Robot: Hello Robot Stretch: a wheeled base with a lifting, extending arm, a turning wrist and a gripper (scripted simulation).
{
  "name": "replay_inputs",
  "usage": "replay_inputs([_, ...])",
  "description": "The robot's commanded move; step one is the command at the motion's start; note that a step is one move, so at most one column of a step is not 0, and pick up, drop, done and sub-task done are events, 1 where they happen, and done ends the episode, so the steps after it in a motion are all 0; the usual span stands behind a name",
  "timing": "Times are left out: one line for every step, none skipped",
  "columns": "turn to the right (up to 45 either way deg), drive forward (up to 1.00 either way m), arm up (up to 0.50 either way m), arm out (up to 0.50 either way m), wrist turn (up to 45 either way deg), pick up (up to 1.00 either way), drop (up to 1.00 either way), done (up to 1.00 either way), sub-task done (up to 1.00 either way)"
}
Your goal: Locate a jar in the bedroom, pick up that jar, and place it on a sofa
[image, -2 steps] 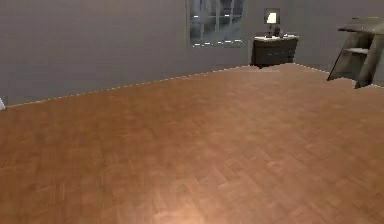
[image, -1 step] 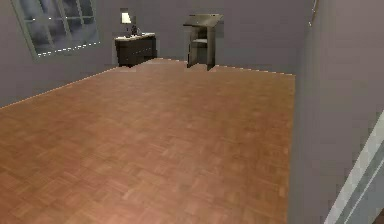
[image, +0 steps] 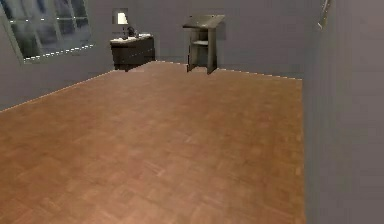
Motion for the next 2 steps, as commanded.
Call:
replay_inputs([-9.0,0.0,0.0,0.0,0.0,0.0,0.0,0.0,0.0])
replay_inputs([0.0,1.0,0.0,0.0,0.0,0.0,0.0,0.0,0.0])
